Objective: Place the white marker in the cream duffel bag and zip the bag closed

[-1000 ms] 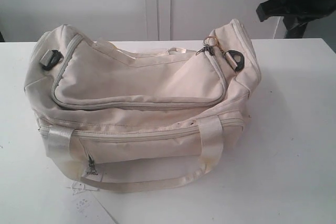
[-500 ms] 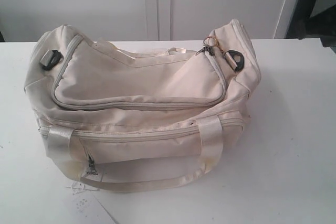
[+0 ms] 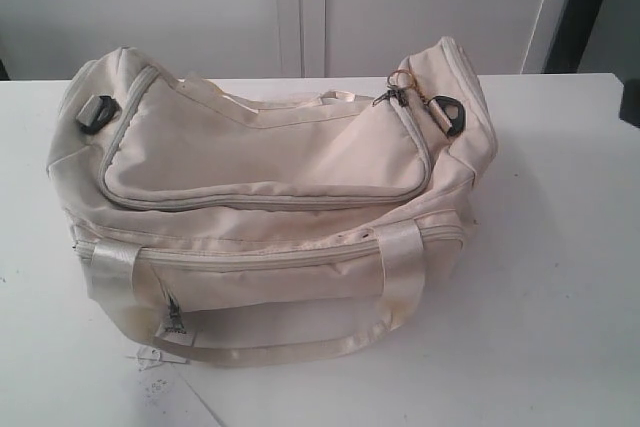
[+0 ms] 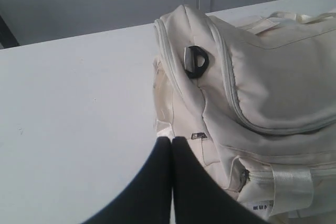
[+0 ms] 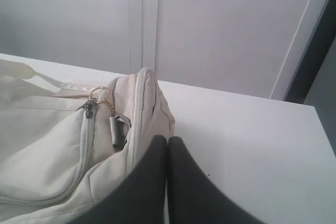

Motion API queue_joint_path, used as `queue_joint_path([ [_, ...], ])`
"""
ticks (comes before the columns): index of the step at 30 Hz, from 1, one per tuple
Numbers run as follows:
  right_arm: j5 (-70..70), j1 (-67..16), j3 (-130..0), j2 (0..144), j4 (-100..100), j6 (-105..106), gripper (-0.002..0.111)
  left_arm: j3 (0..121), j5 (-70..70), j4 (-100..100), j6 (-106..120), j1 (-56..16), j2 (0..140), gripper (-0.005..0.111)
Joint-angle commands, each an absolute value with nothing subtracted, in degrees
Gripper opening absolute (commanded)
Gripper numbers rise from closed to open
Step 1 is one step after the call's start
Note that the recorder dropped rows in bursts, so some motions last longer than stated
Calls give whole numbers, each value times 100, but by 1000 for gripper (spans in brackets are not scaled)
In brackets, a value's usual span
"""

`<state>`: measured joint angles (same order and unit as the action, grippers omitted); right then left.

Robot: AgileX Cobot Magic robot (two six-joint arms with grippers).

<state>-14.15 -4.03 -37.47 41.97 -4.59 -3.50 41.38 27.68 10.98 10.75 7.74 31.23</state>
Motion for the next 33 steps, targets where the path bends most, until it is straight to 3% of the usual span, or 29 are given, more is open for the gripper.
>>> queue_joint_path([
  [1, -956, -424, -3251, 3591, -431, -533, 0, 3751, 2659, 1139, 955, 784, 2606, 0],
  [19, -756, -424, -2255, 1124, -431, -529, 0, 2533, 2640, 1139, 734, 784, 755, 0],
  [33, -894, -424, -2178, 914, -431, -529, 0, 2519, 2787, 1177, 753, 784, 729, 0],
])
